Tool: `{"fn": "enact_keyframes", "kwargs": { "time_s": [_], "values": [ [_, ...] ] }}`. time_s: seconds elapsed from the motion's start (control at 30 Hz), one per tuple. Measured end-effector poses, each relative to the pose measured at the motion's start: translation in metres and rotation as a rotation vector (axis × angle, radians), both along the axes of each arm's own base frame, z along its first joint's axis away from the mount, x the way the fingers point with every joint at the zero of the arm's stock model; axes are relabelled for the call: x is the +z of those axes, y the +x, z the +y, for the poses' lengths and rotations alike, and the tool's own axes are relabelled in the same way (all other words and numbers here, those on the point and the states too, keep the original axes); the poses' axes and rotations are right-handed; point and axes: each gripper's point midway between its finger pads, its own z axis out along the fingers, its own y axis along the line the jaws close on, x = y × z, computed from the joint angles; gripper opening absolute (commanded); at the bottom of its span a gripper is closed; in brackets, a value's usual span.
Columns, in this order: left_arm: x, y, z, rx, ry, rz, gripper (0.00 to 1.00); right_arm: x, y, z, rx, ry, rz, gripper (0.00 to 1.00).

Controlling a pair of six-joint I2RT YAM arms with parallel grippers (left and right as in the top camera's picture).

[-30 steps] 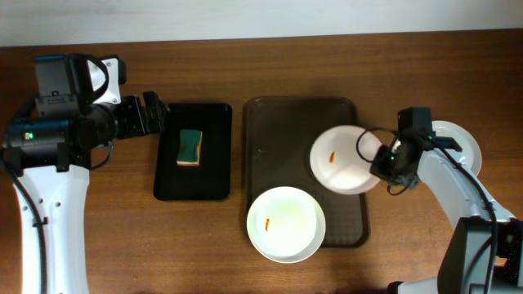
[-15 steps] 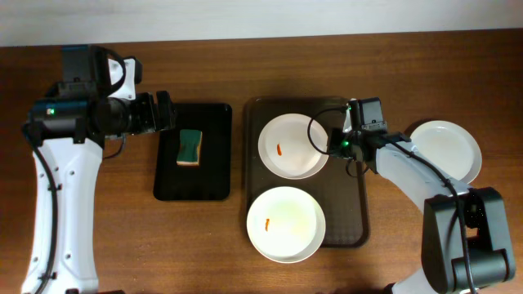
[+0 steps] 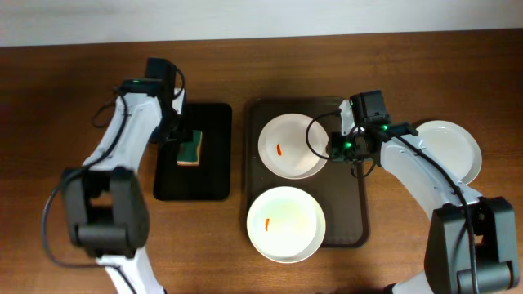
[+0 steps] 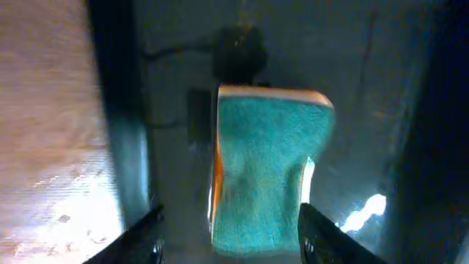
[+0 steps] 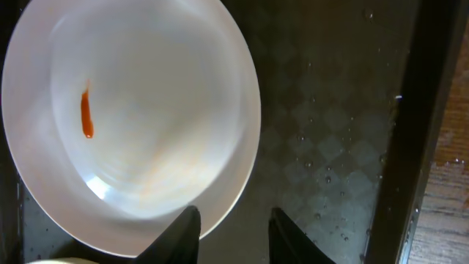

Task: Clean dirty plates on tray and stack at the side

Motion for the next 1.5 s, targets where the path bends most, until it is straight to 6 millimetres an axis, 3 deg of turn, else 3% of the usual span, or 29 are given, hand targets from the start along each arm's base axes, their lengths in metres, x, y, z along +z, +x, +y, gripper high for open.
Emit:
{"fn": "enact_keyframes", "kwargs": {
  "time_s": [0.07,0.1,0.17,0.2,0.33,0.37,0.43,0.47,0.6,0.67,0.77,0.8,0.83,1.03,1.1,1.13,1.2,1.27,1.3,1.4,1.43,1.47,1.5],
  "values": [
    [-0.027,0.003,-0.002,-0.009,-0.006,0.036,0.45,0.0,0.0,0.0,0.0,0.0,0.0,0.33],
    [-0.038,0.007,-0.005,-0.022,-0.018,0.04,0.34,0.0,0.0,0.0,0.0,0.0,0.0,0.32],
    [-0.053,0.008,-0.012,-0.055,-0.055,0.056,0.04,0.0,0.0,0.0,0.0,0.0,0.0,0.33],
    [-0.055,0.009,-0.015,-0.065,-0.07,0.058,0.0,0.0,0.0,0.0,0.0,0.0,0.0,0.33],
    [-0.053,0.006,-0.021,-0.085,-0.097,0.081,0.02,0.0,0.0,0.0,0.0,0.0,0.0,0.32],
    [-0.051,0.003,-0.021,-0.085,-0.095,0.1,0.15,0.0,0.0,0.0,0.0,0.0,0.0,0.32],
    [-0.043,-0.005,-0.018,-0.088,-0.082,0.146,0.62,0.0,0.0,0.0,0.0,0.0,0.0,0.32],
    [-0.039,-0.004,-0.017,-0.084,-0.079,0.146,0.66,0.0,0.0,0.0,0.0,0.0,0.0,0.33],
    [-0.021,-0.006,-0.015,-0.087,-0.067,0.133,0.64,0.0,0.0,0.0,0.0,0.0,0.0,0.33],
    [-0.018,-0.006,-0.015,-0.088,-0.068,0.13,0.56,0.0,0.0,0.0,0.0,0.0,0.0,0.33],
    [-0.037,-0.022,-0.013,-0.087,-0.063,0.175,0.37,0.0,0.0,0.0,0.0,0.0,-0.001,0.33],
    [-0.044,-0.025,-0.012,-0.087,-0.06,0.178,0.13,0.0,0.0,0.0,0.0,0.0,0.0,0.33],
    [-0.058,-0.026,-0.011,-0.088,-0.057,0.154,0.0,0.0,0.0,0.0,0.0,0.0,0.0,0.33],
    [-0.055,-0.039,-0.011,-0.085,-0.071,0.159,0.03,0.0,0.001,0.0,0.0,0.001,-0.004,0.33],
    [-0.046,-0.047,-0.015,-0.082,-0.095,0.205,0.31,0.0,0.001,0.0,0.0,0.001,-0.004,0.33],
    [-0.034,-0.039,-0.017,-0.09,-0.104,0.186,0.42,0.001,0.001,0.0,0.0,0.001,-0.006,0.33],
    [-0.014,-0.019,-0.02,-0.084,-0.116,0.115,0.44,0.001,0.002,0.0,0.0,0.001,-0.007,0.33],
    [-0.01,-0.016,-0.02,-0.084,-0.114,0.095,0.43,0.001,0.002,0.0,0.0,0.001,-0.007,0.34],
    [-0.011,-0.011,-0.019,-0.085,-0.107,0.075,0.38,0.001,0.002,0.0,0.0,0.001,-0.007,0.34],
    [-0.028,-0.005,-0.017,-0.088,-0.093,0.025,0.28,0.001,0.003,0.0,0.0,0.002,-0.012,0.37],
    [-0.041,-0.009,-0.016,-0.086,-0.092,0.025,0.17,0.001,0.003,0.0,0.001,0.001,-0.013,0.37],
    [-0.054,-0.014,-0.017,-0.086,-0.096,0.02,0.0,0.001,0.003,0.0,0.001,0.002,-0.012,0.38],
    [-0.055,-0.012,-0.018,-0.092,-0.101,-0.001,0.0,0.001,0.003,0.0,0.0,0.002,-0.013,0.38]
  ]
}}
